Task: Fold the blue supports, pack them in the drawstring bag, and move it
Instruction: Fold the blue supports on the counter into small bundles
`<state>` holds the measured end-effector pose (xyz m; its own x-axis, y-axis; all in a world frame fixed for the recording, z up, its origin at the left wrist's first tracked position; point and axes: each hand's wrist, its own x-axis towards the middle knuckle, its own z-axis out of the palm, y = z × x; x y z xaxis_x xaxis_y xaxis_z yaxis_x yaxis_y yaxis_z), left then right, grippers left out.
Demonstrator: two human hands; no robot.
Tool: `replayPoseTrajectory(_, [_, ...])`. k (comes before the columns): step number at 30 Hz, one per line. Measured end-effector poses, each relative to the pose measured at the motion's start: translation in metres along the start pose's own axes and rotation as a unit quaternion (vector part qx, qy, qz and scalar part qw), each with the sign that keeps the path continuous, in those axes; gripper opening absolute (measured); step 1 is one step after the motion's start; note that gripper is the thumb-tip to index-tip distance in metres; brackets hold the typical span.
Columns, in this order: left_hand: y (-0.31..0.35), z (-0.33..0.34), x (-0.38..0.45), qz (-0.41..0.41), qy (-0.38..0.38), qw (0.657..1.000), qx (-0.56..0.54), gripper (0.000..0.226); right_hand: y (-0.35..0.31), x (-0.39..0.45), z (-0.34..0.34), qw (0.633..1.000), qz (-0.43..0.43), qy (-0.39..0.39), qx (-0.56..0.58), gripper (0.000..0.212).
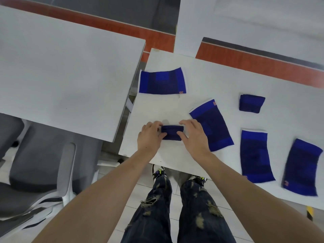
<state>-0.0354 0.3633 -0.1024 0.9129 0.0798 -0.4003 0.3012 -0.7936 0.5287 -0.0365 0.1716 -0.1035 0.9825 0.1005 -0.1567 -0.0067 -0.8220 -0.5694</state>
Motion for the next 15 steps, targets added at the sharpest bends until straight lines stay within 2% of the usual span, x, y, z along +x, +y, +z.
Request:
replayPoseTrajectory(3, [0.002, 0.0, -0.001, 0.01, -0.001, 1.0, 0.01, 0.028, 0.014, -0.006, 0.005, 0.991, -0.106, 0.043, -0.073, 0.024])
replayPoseTrajectory(5, [0.003, -0.001, -0.003, 0.032, 0.013, 0.999, 0.033, 0.035, 0.018, -0.006, 0.006, 0.988, -0.113, 0.052, -0.088, 0.023])
replayPoseTrajectory(7, [0.0, -0.003, -0.007, 0.111, 0.052, 0.989, 0.078, 0.04, 0.018, -0.006, 0.006, 0.987, -0.113, 0.056, -0.097, 0.025])
replayPoseTrajectory(9, [-0.009, -0.006, -0.01, 0.269, 0.1, 0.947, 0.148, 0.038, 0.018, -0.004, 0.004, 0.985, -0.118, 0.055, -0.11, 0.026])
replayPoseTrajectory(11, [-0.026, -0.006, -0.007, 0.42, 0.115, 0.876, 0.207, 0.035, 0.019, -0.004, 0.002, 0.984, -0.118, 0.054, -0.119, 0.026])
replayPoseTrajectory(13, [-0.04, -0.008, -0.002, 0.489, 0.081, 0.828, 0.26, 0.039, 0.021, -0.004, 0.002, 0.983, -0.118, 0.056, -0.13, 0.026])
replayPoseTrajectory(15, [-0.047, -0.011, -0.001, 0.498, 0.031, 0.81, 0.309, 0.048, 0.022, -0.006, 0.002, 0.978, -0.129, 0.055, -0.151, 0.029])
